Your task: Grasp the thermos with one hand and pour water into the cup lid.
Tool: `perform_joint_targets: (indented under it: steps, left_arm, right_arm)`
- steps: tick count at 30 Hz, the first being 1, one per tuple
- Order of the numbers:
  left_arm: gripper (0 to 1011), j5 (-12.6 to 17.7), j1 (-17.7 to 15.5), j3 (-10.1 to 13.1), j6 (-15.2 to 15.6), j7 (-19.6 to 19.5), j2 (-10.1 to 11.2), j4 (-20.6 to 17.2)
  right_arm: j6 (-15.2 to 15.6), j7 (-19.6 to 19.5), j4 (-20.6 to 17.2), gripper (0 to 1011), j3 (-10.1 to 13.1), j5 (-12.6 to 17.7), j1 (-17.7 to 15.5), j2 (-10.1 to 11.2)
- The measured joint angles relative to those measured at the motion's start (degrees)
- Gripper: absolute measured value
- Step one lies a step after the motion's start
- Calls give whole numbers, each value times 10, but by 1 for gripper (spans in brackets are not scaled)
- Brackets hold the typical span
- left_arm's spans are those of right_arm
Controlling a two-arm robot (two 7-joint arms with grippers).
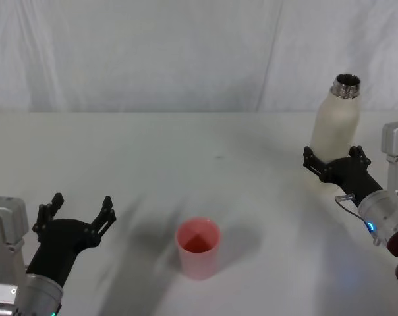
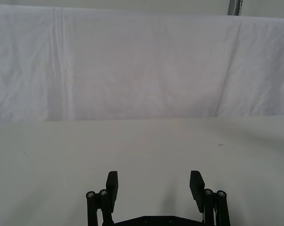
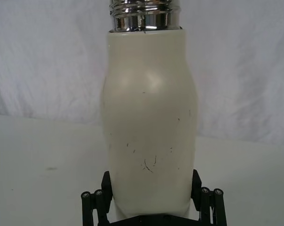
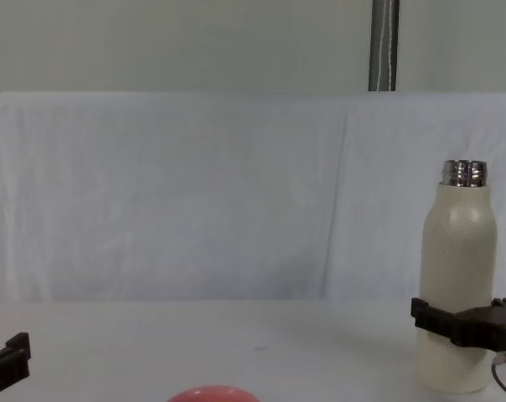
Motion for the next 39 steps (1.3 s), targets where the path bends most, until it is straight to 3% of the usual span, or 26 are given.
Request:
perform_joint_targets:
  steps: [10, 39]
  left_arm:
    - [1001, 0, 0, 0, 0, 0, 0, 0]
    - [1001, 0, 0, 0, 0, 0, 0, 0]
  right_arm:
    - [1, 0, -1, 957, 0, 1, -1, 0]
    - [3, 0, -2, 955, 1, 2, -2, 1]
